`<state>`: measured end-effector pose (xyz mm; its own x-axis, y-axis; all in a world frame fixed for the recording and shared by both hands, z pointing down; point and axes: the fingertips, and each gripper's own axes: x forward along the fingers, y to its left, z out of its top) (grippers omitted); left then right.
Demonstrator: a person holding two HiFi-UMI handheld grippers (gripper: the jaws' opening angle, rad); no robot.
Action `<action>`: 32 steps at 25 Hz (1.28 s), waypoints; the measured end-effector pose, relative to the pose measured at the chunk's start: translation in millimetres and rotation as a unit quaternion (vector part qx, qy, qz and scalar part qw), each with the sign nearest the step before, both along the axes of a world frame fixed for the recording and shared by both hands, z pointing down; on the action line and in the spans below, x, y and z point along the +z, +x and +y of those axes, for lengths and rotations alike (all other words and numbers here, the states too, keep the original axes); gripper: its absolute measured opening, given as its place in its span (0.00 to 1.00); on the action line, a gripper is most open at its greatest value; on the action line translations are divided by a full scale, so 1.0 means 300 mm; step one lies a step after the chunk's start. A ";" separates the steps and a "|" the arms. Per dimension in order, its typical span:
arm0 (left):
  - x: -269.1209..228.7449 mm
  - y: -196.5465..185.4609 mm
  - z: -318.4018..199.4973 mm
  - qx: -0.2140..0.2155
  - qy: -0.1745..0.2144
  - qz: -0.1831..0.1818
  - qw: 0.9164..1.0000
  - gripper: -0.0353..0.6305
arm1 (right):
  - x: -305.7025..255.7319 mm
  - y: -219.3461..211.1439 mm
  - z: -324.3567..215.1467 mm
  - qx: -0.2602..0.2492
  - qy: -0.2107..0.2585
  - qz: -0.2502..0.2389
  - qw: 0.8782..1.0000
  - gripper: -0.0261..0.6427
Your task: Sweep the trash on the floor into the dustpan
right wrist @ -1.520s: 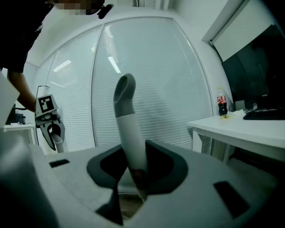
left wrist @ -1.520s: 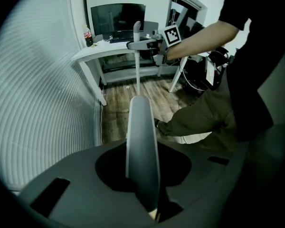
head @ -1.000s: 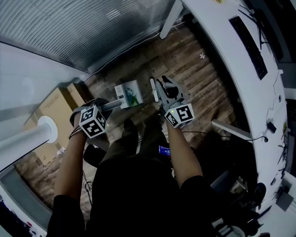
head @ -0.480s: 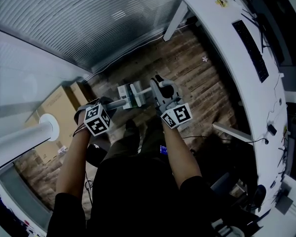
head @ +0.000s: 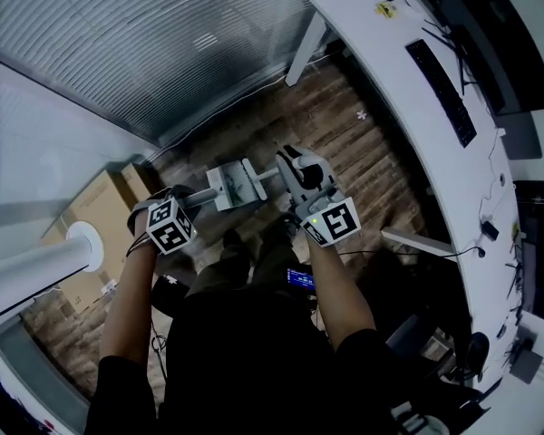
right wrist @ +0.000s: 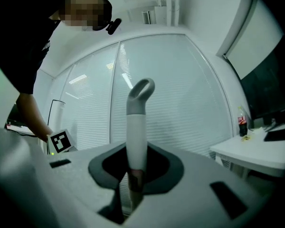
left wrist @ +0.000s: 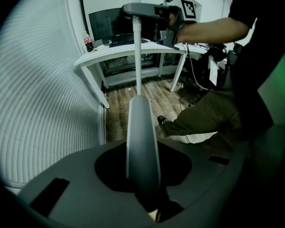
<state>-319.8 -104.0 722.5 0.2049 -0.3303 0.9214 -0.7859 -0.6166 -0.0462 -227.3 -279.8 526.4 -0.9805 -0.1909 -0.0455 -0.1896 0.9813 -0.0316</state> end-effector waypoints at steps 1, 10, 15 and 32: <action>-0.004 -0.005 -0.002 0.000 0.005 -0.003 1.000 0.15 | -0.017 0.016 -0.007 0.004 0.004 -0.001 1.000 0.13; -0.255 -0.036 -0.052 -0.014 0.103 0.019 0.994 0.28 | -0.182 0.163 -0.033 0.028 0.024 0.014 0.999 0.13; -0.593 -0.069 -0.106 -0.097 0.265 0.118 0.952 0.24 | -0.286 0.230 -0.014 0.037 0.027 0.016 0.999 0.13; -1.100 0.013 0.052 -0.253 0.547 0.313 0.734 0.05 | -0.487 0.533 0.137 0.110 0.013 0.002 0.994 0.13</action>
